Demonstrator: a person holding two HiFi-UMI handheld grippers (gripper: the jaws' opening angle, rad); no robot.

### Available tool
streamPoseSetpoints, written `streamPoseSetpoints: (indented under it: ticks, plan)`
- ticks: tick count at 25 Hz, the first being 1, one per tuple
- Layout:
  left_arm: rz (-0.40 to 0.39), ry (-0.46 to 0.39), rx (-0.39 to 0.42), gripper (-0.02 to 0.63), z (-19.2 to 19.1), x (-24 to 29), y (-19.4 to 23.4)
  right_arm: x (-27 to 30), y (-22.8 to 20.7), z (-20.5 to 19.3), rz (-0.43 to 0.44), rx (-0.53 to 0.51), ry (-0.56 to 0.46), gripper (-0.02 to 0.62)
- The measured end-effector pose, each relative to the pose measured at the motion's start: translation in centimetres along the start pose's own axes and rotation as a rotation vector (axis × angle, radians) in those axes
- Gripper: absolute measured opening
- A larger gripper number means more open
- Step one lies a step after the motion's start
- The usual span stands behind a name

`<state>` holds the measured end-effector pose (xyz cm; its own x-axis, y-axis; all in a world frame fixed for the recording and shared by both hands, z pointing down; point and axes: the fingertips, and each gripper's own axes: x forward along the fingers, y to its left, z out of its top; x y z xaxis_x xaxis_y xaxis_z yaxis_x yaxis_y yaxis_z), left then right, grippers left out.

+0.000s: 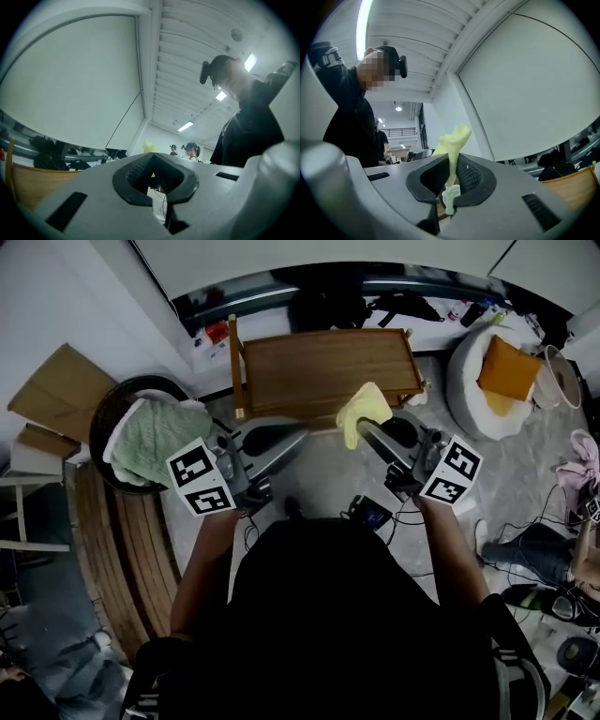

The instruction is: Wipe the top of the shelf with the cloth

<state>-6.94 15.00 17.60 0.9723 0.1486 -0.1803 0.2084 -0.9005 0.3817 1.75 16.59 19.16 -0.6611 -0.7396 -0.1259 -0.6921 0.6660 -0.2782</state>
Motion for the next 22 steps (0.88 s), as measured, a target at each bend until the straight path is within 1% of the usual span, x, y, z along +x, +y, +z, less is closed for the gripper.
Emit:
streamPoseSetpoints:
  ticks: [3,5,7,9,12,18,20,22]
  plan:
    - [0.043,0.009,-0.039,0.011,-2.5,-0.4,-2.0,-2.5,1.8,-0.7,0.012,0.008,-0.010,0.043]
    - [0.068,0.024,-0.059,0.011,-4.7,0.5,-3.1,-5.2,2.2,-1.5,0.005,0.014,-0.013,0.044]
    - [0.084,0.041,-0.085,0.011,-7.1,1.9,-4.9,-8.4,3.1,-2.7,-0.004,0.038,-0.011,0.044]
    - [0.115,0.045,-0.119,0.011,-8.5,1.9,-6.5,-9.6,4.4,-4.0,0.015,0.073,-0.004,0.044]
    - [0.154,0.028,-0.134,0.011,-9.0,0.1,-8.5,-8.7,6.8,-5.6,0.067,0.082,0.016,0.044]
    - [0.183,0.034,-0.116,0.012,-10.5,-3.3,-11.6,-6.5,10.8,-6.7,0.144,0.050,0.024,0.043]
    - [0.179,0.009,-0.114,0.011,-10.2,-4.6,-12.2,-5.6,11.7,-6.7,0.153,0.039,0.026,0.044]
    - [0.161,-0.035,-0.146,0.011,-9.8,-6.3,-12.8,-4.6,12.7,-6.9,0.143,0.035,0.034,0.043]
